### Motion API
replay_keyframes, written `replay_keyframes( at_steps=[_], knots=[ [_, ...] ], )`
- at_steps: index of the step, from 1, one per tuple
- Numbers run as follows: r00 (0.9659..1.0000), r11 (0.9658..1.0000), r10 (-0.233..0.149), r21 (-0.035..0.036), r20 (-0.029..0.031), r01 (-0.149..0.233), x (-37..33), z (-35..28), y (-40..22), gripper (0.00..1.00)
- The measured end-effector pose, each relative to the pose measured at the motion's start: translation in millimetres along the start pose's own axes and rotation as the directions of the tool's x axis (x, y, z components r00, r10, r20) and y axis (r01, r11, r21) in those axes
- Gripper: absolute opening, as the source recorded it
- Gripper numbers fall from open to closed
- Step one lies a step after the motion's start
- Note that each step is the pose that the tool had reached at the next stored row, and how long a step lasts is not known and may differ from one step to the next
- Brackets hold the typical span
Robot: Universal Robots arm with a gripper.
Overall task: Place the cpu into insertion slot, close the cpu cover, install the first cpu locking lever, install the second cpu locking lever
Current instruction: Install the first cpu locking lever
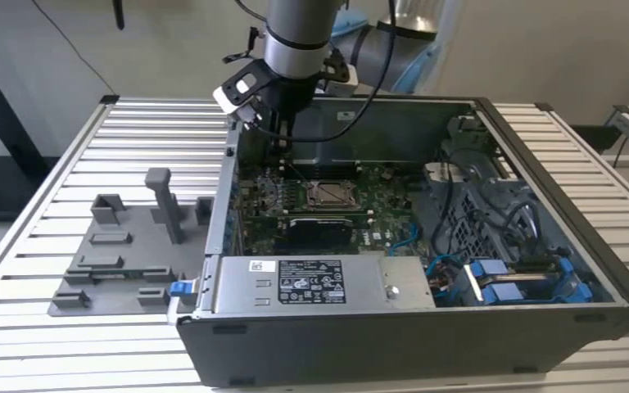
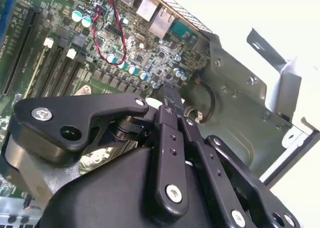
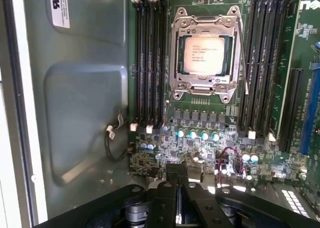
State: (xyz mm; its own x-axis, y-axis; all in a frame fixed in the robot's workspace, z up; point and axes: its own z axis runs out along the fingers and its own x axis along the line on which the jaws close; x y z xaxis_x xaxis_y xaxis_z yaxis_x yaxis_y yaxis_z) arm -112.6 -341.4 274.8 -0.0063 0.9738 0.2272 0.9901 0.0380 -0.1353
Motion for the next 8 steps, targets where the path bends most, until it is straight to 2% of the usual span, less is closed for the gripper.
replay_keyframes(
  at_steps=[2,4,5,6,8],
  knots=[
    [0.9999,1.0,-0.002,0.0001,-0.0127,0.002,-0.5,1.7,0.2,0.11],
    [0.9995,1.0,-0.004,-0.0002,-0.0302,0.004,-0.8,3.2,0.4,0.11],
    [0.9993,1.0,-0.005,-0.0002,-0.0365,0.005,-0.9,3.8,0.5,0.11],
    [0.9991,1.0,-0.006,-0.0004,-0.0418,0.006,-1.1,4.6,0.7,0.11],
    [0.999,1.0,-0.006,-0.0002,-0.0442,0.006,-1.7,7.0,1.0,0.11]
  ],
)
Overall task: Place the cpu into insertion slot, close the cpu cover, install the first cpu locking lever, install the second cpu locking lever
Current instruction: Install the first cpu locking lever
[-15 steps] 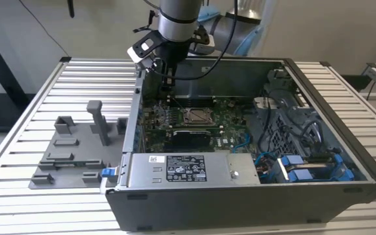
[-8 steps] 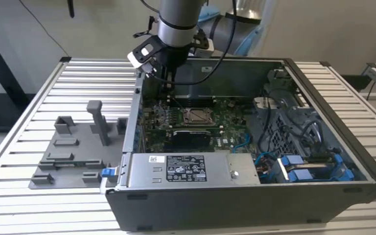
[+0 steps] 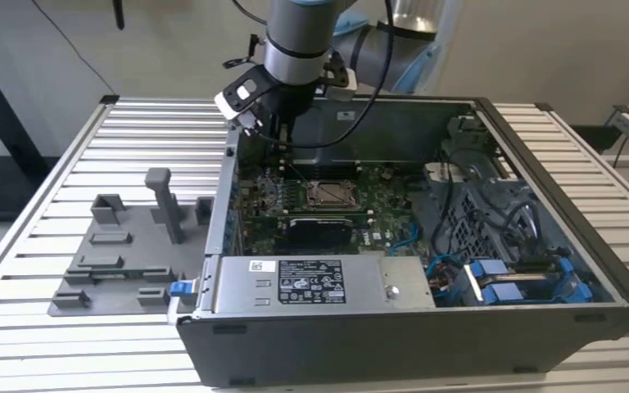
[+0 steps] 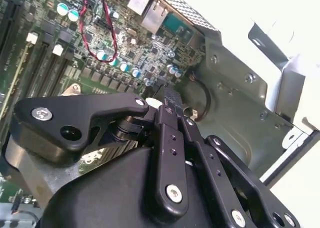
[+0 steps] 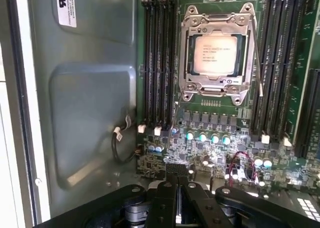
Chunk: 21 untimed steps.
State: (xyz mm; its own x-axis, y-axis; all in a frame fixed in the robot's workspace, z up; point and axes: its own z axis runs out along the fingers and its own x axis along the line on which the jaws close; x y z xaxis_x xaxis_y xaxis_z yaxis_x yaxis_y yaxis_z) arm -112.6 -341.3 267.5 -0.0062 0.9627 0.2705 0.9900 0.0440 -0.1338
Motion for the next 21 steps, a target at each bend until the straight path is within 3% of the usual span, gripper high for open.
replay_keyframes(
  at_steps=[5,15,18,21],
  knots=[
    [1.0,1.0,-0.001,0.0005,-0.0003,0.001,-2.5,8.6,1.4,0.11],
    [0.9998,0.9998,-0.018,0.0047,-0.0088,0.018,-5.2,24.0,3.4,0.11],
    [0.9994,0.9997,-0.025,0.006,-0.0214,0.026,-5.1,25.9,3.6,0.11],
    [0.9985,0.9995,-0.032,0.006,-0.0453,0.032,-5.1,26.6,3.7,0.11]
  ],
)
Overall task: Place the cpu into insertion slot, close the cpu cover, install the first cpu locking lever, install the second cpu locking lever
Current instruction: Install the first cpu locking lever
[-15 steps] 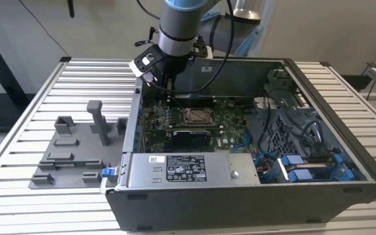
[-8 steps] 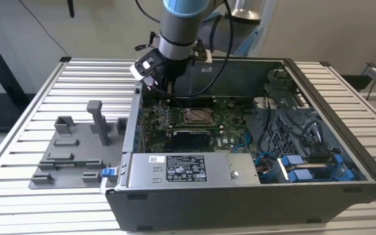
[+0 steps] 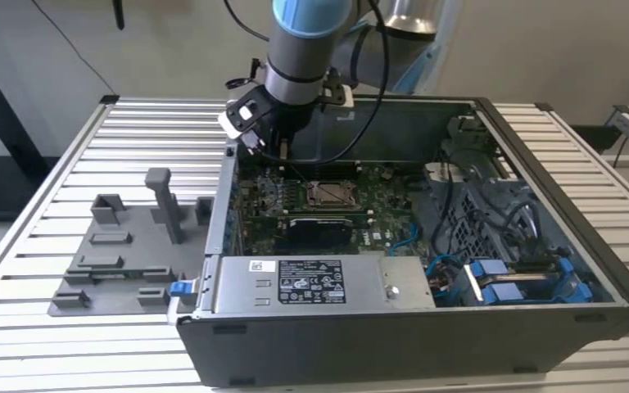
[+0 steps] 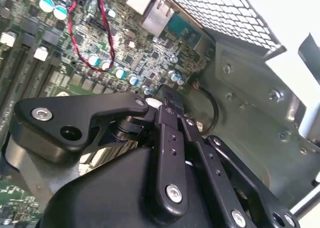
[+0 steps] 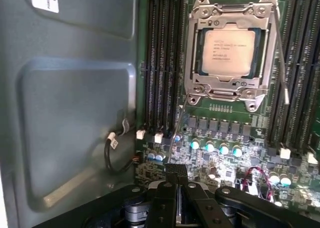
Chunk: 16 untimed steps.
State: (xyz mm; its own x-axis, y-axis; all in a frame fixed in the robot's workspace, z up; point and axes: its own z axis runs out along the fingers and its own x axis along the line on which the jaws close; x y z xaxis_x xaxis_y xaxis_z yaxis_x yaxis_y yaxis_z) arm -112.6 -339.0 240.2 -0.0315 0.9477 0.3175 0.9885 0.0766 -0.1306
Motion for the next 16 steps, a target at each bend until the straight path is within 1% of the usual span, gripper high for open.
replay_keyframes(
  at_steps=[1,2,5,12,14,16],
  knots=[
    [1.0,1.0,-0.001,-0.0002,-0.0071,0.001,0.0,0.0,0.0,0.11],
    [0.9999,1.0,-0.003,-0.0001,-0.0112,0.003,0.0,0.0,0.0,0.11],
    [0.9998,1.0,-0.004,0.0,-0.0174,0.004,0.0,0.0,0.0,0.11],
    [0.9998,1.0,-0.004,0.0007,-0.0179,0.004,-0.1,-0.1,0.4,0.11],
    [0.9998,1.0,-0.003,0.0038,-0.0181,0.003,-0.1,-0.5,1.1,0.11],
    [0.9998,1.0,-0.002,0.0085,-0.0187,0.002,-0.3,-1.3,2.6,0.11]
  ],
)
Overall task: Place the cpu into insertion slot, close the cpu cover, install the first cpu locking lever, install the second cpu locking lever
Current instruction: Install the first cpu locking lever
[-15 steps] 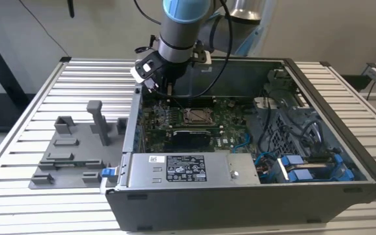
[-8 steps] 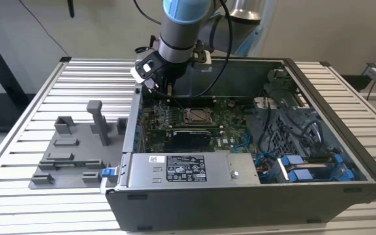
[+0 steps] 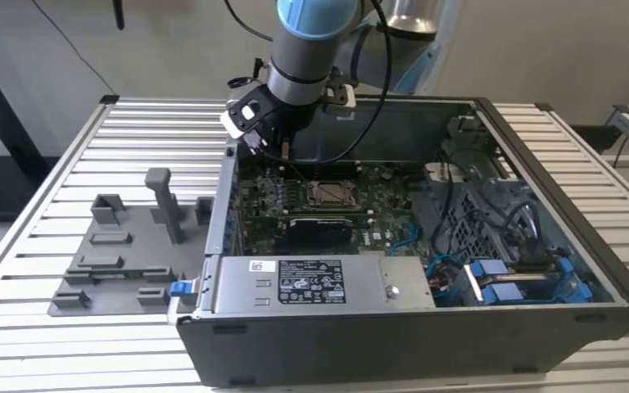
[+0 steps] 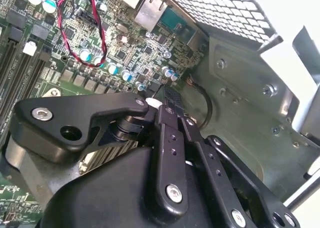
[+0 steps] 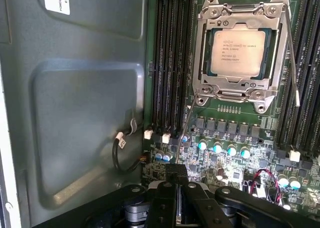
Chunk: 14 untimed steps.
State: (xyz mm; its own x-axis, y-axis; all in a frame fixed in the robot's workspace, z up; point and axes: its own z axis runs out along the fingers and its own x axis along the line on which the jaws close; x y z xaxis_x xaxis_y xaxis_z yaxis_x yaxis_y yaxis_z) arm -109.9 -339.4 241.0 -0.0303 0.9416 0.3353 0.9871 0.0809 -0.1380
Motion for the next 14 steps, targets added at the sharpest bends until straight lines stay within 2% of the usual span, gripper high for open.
replay_keyframes(
  at_steps=[6,14],
  knots=[
    [1.0,0.9999,0.005,0.0164,-0.0073,-0.005,-1.2,-3.9,4.2,0.11],
    [0.9999,0.9996,0.007,0.0269,-0.0157,-0.006,-3.4,-6.2,12.4,0.11]
  ],
)
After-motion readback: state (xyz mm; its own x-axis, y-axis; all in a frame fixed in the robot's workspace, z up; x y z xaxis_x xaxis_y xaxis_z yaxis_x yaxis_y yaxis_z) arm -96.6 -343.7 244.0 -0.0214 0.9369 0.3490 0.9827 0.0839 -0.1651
